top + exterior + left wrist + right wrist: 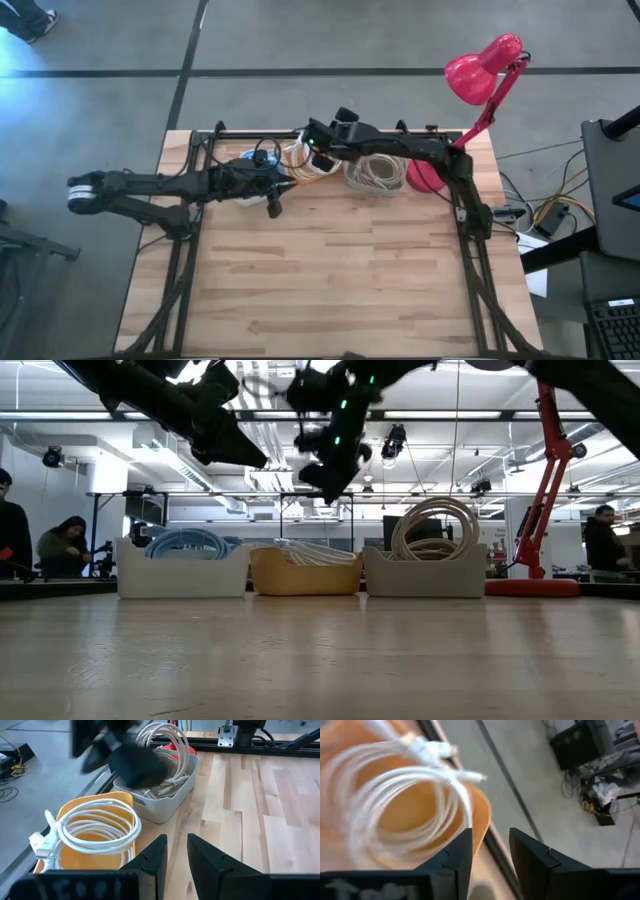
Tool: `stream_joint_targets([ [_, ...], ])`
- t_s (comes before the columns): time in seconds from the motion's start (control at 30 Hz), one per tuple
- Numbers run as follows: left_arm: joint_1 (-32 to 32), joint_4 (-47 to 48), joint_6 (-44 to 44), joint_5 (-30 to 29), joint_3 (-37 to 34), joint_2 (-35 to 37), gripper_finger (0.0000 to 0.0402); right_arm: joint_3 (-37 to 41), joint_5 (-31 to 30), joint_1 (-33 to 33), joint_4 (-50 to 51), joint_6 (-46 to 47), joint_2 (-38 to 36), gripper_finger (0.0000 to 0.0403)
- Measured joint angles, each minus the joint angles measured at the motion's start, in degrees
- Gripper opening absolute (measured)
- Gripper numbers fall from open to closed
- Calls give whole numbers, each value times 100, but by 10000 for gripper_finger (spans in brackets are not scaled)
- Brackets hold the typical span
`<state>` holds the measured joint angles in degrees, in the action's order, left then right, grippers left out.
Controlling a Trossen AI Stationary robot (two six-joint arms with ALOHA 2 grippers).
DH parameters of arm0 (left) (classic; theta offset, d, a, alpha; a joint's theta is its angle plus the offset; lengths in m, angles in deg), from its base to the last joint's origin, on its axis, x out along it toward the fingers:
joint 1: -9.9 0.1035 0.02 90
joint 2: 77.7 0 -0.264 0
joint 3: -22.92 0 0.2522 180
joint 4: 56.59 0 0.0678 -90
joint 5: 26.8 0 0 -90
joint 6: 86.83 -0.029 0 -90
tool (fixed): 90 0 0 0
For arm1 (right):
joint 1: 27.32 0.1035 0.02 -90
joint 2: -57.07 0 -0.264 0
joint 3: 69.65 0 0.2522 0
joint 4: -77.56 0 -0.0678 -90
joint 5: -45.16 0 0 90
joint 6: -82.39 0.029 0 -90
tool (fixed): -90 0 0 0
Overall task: Pick & Place USB Port
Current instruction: Return to Home Position
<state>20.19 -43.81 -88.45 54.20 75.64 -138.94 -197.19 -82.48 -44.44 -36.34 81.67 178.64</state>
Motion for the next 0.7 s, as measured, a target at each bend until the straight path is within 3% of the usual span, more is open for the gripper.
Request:
stream_joint_targets([
  [0.2,-27,427,-92,3,-2,547,85,200,22,589,1419,694,-854,107],
  [0.37,-35,547,-19,-5,-260,1353,85,1293,77,1160,1317,932,-2050,90],
  [0.5,-36,352,101,-6,-851,2044,83,2738,953,1517,590,1034,-3372,81],
  [0.7,-38,-1248,215,-6,-2159,2697,76,5218,2774,1715,-2043,368,-5279,81],
])
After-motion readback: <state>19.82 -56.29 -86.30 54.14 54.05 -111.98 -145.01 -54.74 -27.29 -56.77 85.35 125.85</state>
